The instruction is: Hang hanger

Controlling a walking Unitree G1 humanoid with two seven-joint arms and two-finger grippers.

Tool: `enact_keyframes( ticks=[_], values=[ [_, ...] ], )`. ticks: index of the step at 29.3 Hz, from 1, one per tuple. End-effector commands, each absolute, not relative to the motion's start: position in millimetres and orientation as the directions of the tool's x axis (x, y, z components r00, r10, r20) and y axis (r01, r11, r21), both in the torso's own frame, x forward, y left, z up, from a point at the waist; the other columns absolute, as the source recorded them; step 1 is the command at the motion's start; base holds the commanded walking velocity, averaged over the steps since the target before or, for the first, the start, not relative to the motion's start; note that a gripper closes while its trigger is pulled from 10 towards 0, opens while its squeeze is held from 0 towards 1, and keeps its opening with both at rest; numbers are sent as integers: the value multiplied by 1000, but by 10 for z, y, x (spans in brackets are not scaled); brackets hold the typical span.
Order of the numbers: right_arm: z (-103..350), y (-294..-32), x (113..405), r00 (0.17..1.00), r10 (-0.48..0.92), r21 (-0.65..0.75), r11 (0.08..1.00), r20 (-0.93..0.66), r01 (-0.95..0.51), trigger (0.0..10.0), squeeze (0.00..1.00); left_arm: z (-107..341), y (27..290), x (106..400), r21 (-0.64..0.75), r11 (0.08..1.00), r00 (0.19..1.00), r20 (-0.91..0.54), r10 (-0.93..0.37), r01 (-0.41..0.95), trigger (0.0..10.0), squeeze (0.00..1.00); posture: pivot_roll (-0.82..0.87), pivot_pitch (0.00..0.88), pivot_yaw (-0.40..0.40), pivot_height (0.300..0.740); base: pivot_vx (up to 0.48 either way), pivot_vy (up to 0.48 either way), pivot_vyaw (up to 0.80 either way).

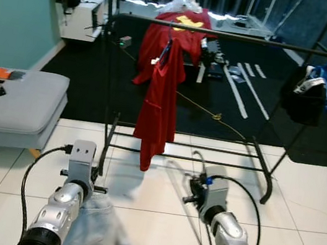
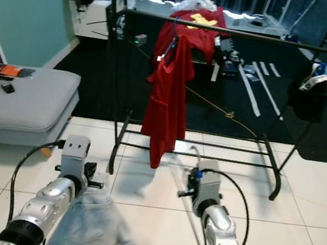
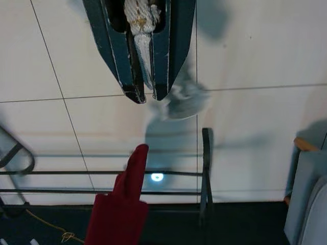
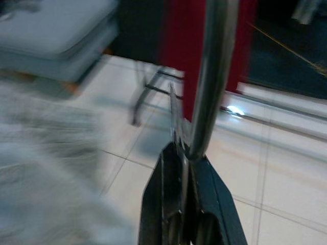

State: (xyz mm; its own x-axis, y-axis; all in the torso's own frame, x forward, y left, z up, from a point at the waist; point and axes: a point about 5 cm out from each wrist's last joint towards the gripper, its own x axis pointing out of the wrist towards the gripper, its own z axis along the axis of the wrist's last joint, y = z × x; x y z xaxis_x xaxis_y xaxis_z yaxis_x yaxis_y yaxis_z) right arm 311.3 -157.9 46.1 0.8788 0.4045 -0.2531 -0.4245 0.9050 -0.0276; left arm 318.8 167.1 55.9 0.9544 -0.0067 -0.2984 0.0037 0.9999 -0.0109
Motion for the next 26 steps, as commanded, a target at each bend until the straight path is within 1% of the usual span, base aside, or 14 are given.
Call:
enact_keyframes(
  ticks=[1, 2, 3, 4, 6, 7, 8, 10, 17, 19, 20, 22, 24, 26],
  values=[
    [500, -1535, 3117, 859, 450, -27, 882, -244, -470, 10000, 0, 707, 1698, 3256, 29, 999, 973, -232, -15, 22, 10000, 0, 4, 41, -11, 740, 0, 0, 0],
    [500, -1535, 3117, 859, 450, -27, 882, -244, -470, 10000, 0, 707, 1698, 3256, 29, 999, 973, -232, -15, 22, 10000, 0, 4, 41, -11, 740, 0, 0, 0],
    [575, -1479, 3029, 747, 613, -72, 758, -257, -648, 10000, 0, 840, 1699, 3296, 79, 993, 985, -157, -75, 88, 10000, 0, -9, 43, -9, 740, 0, 0, 0],
    [575, -1479, 3029, 747, 613, -72, 758, -257, -648, 10000, 0, 840, 1699, 3296, 79, 993, 985, -157, -75, 88, 10000, 0, -9, 43, -9, 740, 0, 0, 0],
    [640, -1489, 2899, 575, 743, -195, 543, -342, -817, 10000, 0, 1098, 1703, 3336, 203, 956, 977, -24, -211, 211, 10000, 0, -11, 38, -13, 740, 0, 0, 0],
    [695, -1548, 2921, 576, 741, -231, 528, -346, -817, 10000, 0, 1197, 1702, 3326, 282, 917, 954, 18, -298, 281, 10000, 0, -11, 33, -11, 740, 0, 0, 0],
    [695, -1548, 2921, 576, 741, -231, 528, -346, -817, 10000, 0, 1197, 1702, 3326, 282, 917, 954, 18, -298, 281, 10000, 0, -11, 33, -11, 740, 0, 0, 0],
    [827, -1654, 2992, 614, 727, -253, 559, -308, -789, 10000, 0, 1249, 1705, 3287, 420, 821, 904, -1, -427, 388, 10000, 0, -12, 31, -9, 740, 0, 0, 0],
    [1067, -1778, 3040, 616, 746, -222, 575, -253, -787, 10000, 0, 1246, 1704, 3240, 515, 707, 838, -44, -544, 486, 10000, 0, -17, 27, -5, 740, 0, 0, 0],
    [1180, -1845, 3025, 587, 768, -226, 542, -258, -809, 10000, 0, 1216, 1659, 3189, 568, 603, 772, -93, -629, 560, 10000, 0, -16, 26, -7, 740, 0, 0, 0],
    [1180, -1845, 3025, 587, 768, -226, 542, -258, -809, 10000, 0, 1216, 1659, 3189, 568, 603, 772, -93, -629, 560, 10000, 0, -16, 26, -7, 740, 0, 0, 0],
    [1319, -1927, 2972, 530, 805, -231, 480, -267, -846, 10000, 0, 1133, 1656, 3149, 622, 477, 711, -189, -678, 621, 10000, 0, -13, 26, -6, 740, 0, 0, 0],
    [1319, -1927, 2972, 530, 805, -231, 480, -267, -846, 10000, 0, 1133, 1656, 3149, 622, 477, 711, -189, -678, 621, 10000, 0, -13, 26, -6, 740, 0, 0, 0],
    [1467, -1984, 2863, 443, 854, -202, 400, -272, -894, 10000, 0, 1080, 1717, 3159, 660, 416, 705, -252, -663, 626, 10000, 0, -12, 27, -6, 740, 0, 0, 0]
  ],
)
